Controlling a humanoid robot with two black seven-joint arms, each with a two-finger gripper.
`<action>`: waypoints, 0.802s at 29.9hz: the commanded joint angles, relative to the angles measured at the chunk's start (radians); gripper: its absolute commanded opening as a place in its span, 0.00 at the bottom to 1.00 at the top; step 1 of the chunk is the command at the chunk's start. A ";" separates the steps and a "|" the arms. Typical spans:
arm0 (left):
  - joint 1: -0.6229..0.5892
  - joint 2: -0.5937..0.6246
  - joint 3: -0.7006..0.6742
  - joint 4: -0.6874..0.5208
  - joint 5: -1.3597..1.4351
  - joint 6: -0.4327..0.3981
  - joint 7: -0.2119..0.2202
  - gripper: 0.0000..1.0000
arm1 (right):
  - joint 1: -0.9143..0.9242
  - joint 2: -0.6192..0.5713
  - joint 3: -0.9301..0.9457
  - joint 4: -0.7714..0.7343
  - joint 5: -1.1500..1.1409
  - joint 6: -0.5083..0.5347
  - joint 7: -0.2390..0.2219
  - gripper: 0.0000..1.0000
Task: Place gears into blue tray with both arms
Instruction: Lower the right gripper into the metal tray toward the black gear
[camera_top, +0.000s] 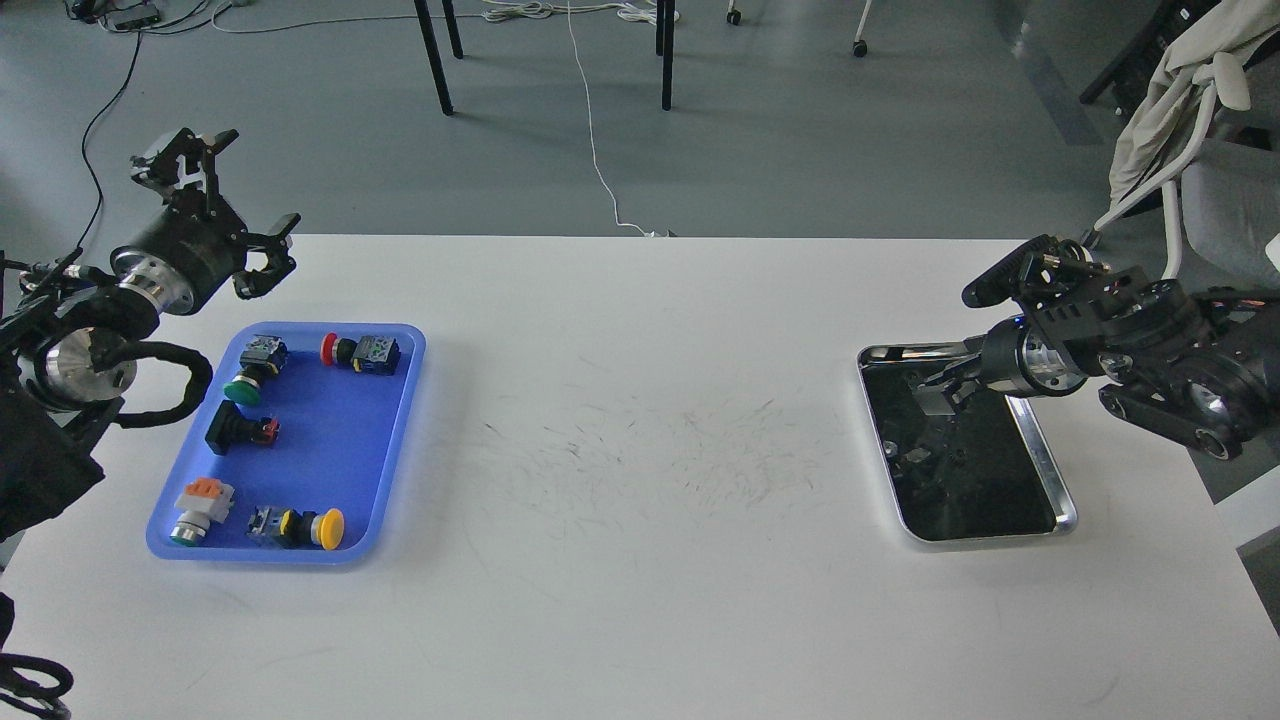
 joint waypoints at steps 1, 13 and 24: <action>0.001 0.001 0.000 0.000 0.000 0.000 0.000 1.00 | -0.017 0.020 0.006 -0.020 0.004 -0.001 0.002 0.84; 0.001 0.004 0.002 0.000 0.000 0.000 0.000 1.00 | -0.040 0.034 0.012 -0.051 0.007 -0.003 0.028 0.71; 0.009 0.004 0.002 0.000 0.000 0.000 0.000 1.00 | -0.043 0.052 0.015 -0.092 0.010 -0.020 0.028 0.63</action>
